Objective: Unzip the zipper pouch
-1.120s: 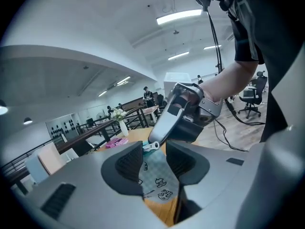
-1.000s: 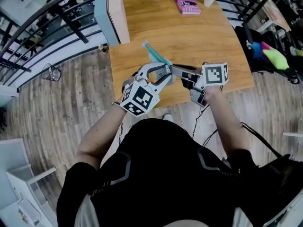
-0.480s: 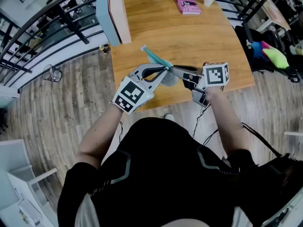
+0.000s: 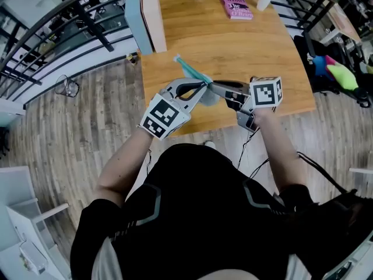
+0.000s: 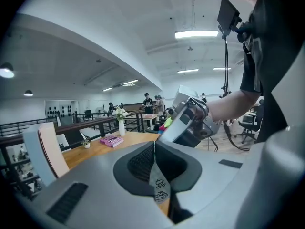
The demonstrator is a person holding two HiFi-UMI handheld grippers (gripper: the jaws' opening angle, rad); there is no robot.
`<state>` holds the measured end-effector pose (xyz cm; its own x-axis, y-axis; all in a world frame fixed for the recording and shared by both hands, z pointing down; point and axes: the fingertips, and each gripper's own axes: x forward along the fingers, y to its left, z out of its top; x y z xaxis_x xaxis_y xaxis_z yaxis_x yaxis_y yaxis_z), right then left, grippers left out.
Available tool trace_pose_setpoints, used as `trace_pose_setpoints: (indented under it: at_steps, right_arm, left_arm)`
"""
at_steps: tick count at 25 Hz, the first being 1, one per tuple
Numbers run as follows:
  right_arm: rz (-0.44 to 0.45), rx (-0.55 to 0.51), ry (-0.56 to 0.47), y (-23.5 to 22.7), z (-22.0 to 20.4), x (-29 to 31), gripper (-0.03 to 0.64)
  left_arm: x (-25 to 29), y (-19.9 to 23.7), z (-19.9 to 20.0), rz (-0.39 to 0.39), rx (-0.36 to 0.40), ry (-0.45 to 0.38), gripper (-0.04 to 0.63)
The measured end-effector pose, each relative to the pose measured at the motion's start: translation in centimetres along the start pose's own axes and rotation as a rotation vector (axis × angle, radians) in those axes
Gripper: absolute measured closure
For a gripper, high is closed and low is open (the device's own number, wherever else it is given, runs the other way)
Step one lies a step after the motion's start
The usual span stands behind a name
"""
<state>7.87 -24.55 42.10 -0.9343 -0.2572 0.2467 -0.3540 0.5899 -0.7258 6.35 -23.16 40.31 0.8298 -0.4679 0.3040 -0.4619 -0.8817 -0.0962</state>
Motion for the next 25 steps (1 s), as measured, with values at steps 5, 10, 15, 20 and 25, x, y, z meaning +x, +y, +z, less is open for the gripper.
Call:
trace_pose_setpoints:
  at_steps: [5, 10, 15, 20, 25]
  right_arm:
    - [-0.011, -0.039, 0.016, 0.2, -0.1, 0.6, 0.561]
    - [-0.016, -0.060, 0.044, -0.2, -0.5, 1.0, 0.562]
    - [-0.039, -0.076, 0.065, -0.3, -1.0, 1.5, 0.565]
    - [-0.056, -0.082, 0.085, -0.6, -1.4, 1.0, 0.566]
    - [-0.064, -0.085, 0.105, -1.0, -1.5, 1.1, 0.566]
  left_arm:
    - [-0.4, 0.5, -0.6, 0.021, -0.038, 0.023, 0.565]
    - [-0.5, 0.7, -1.1, 0.021, -0.072, 0.037, 0.565]
    - [-0.8, 1.0, -1.7, 0.026, -0.124, 0.030, 0.565]
    - [-1.6, 3.3, -2.6, 0.100, -0.137, 0.049, 0.566]
    - [-1.9, 4.8, -3.3, 0.128, -0.138, 0.075, 0.566]
